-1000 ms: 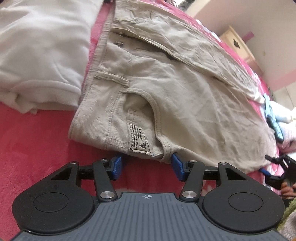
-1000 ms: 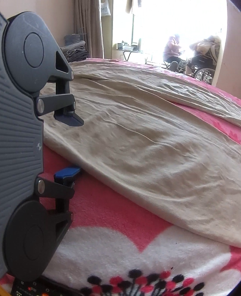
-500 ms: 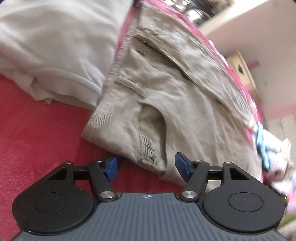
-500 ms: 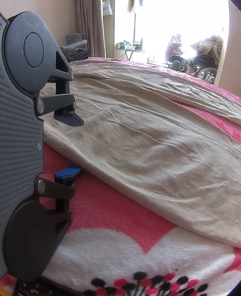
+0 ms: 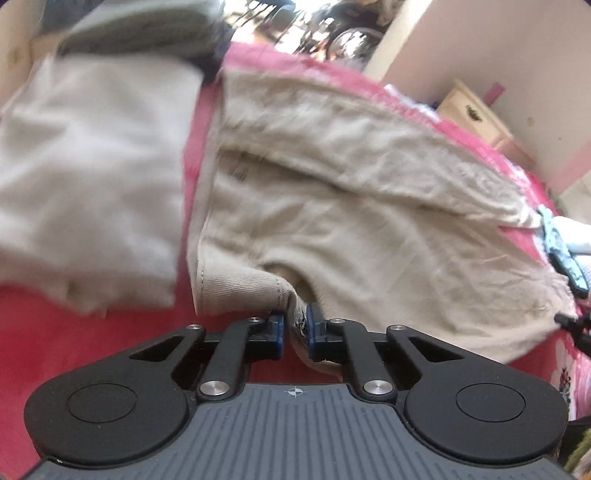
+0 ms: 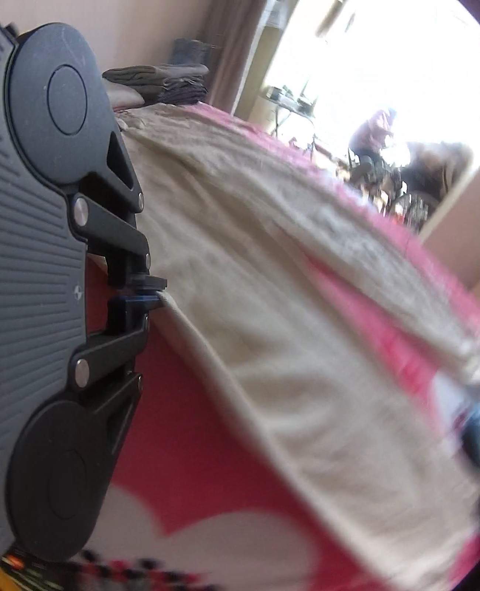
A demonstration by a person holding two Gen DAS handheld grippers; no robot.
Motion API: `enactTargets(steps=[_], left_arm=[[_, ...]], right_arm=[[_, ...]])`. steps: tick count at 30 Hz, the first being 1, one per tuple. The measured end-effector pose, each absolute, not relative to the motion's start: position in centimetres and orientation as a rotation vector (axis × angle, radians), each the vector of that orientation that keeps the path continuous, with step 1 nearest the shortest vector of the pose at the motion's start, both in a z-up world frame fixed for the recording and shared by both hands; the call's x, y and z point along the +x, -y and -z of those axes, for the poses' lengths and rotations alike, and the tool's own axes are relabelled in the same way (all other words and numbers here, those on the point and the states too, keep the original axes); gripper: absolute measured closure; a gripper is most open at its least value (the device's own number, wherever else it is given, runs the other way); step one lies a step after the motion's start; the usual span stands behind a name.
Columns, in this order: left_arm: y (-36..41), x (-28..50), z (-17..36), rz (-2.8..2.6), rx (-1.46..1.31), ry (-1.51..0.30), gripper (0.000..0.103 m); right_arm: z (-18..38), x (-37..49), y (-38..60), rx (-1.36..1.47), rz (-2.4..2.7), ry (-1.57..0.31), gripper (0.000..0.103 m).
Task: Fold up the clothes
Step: 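Lift the pants waistband with the left gripper while the right gripper grasps the pants leg end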
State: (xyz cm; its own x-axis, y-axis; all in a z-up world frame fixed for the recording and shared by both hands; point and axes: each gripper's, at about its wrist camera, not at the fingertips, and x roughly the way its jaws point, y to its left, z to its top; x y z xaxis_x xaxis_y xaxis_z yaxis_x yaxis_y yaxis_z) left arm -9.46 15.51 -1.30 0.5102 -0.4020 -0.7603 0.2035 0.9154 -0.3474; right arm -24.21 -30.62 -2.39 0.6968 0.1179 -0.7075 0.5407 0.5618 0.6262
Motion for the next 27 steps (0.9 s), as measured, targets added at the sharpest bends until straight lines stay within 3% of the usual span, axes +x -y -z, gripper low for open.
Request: enactTargets(steps=[14, 27], left_arm=[[-14.0, 2.5, -2.0, 0.375, -0.297, -0.758, 0.095], [-13.3, 14.1, 0.2, 0.33, -0.34, -0.753, 0.095]], right_arm=[[-8.1, -7.9, 32.7, 0.581, 0.197, -0.747, 0.102], [-4.3, 6.5, 35.6, 0.605, 0.27, -0.749, 0.102]])
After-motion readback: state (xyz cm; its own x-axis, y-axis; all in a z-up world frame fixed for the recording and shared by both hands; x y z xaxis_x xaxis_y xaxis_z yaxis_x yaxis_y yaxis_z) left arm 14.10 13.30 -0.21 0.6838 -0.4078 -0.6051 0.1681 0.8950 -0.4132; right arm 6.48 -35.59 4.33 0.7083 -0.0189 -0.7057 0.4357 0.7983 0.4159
